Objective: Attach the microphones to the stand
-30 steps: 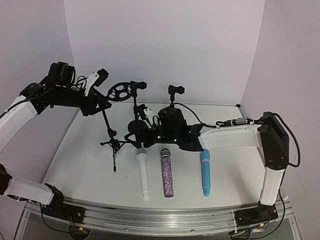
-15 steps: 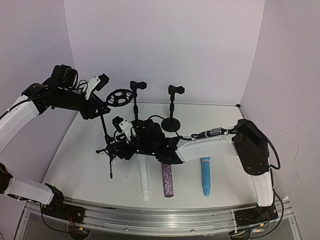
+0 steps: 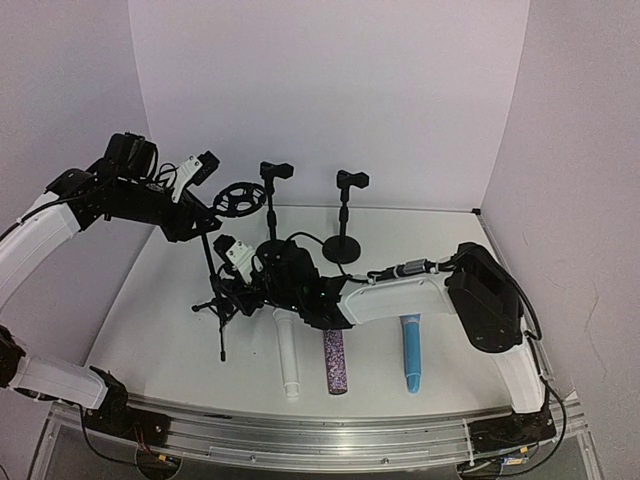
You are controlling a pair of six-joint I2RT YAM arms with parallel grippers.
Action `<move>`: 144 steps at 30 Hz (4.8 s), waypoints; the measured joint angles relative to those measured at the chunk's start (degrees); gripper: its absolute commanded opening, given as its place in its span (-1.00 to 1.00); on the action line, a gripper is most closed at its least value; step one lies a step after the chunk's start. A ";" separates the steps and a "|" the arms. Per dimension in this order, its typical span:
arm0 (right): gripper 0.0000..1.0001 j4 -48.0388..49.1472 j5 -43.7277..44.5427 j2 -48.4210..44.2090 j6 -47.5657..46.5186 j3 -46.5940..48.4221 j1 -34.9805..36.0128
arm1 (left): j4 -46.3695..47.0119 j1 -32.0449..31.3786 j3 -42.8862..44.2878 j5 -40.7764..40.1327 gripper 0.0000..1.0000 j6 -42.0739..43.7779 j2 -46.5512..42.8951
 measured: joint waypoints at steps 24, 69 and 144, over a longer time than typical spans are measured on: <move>-0.25 0.38 1.85 2.97 -2.37 0.18 0.02 | 0.03 0.00 0.00 0.37 -1.00 0.07 0.00; -1.00 1.79 1.48 0.48 24.04 -3.03 -0.07 | 1.67 0.00 -1.47 1.03 -1.00 1.62 0.00; -0.34 -0.01 13.20 0.20 -28.57 -2.83 3.62 | 2.05 0.17 -1.45 2.33 -1.00 1.13 0.37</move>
